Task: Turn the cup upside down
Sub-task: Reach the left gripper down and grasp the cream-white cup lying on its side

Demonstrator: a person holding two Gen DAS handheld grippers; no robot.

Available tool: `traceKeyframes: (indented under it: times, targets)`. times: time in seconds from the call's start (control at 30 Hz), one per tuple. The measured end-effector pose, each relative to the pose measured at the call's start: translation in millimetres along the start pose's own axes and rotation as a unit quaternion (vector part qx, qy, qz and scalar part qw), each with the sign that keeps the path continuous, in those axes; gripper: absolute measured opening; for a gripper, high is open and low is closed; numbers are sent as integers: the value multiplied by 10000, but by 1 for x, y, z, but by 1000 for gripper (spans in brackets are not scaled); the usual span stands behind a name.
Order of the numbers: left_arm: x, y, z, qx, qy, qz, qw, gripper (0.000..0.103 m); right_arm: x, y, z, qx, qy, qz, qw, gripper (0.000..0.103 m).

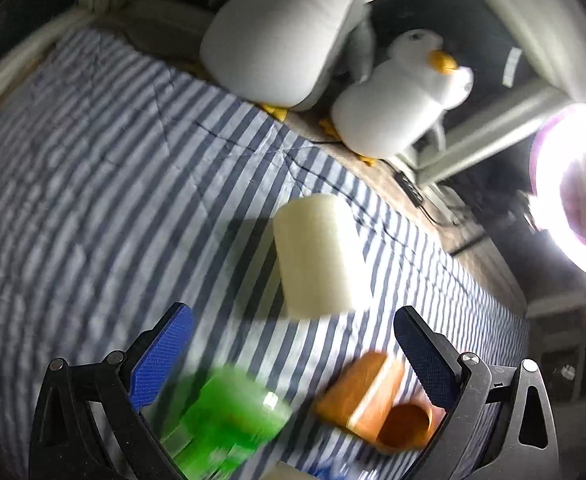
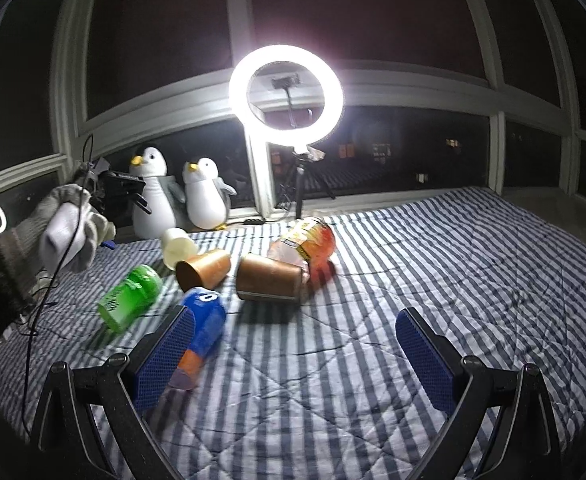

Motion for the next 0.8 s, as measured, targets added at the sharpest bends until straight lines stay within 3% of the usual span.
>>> traceKeyframes:
  times: [0.33,0.6,0.73,0.8]
  targets:
    - [-15,-20,87,-372,332,-693,9963,99,15,-44,28,367,337,406,9979,99]
    - [-12,-23,128,-767,539,-703,9931,95,24,-60,38,487,428,561,9963,99]
    - [-9,-25,147,-706,655,-728,9927,92,27,-65,39,532,451,605,9957,99]
    - [-7,-30,153,-607,658,-725,9933,85,28,-68,40,565,455,597,9956,99]
Point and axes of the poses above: each gripper's, at about its wrist camera, not at the fingertips, and z roughly the way its jaws point, y to its left, x to its underside, the point moved 5 cm from there along z, roughly the way its jaws point, and after that the axes turned 14 degrees about -y, right-handed, at the moved point
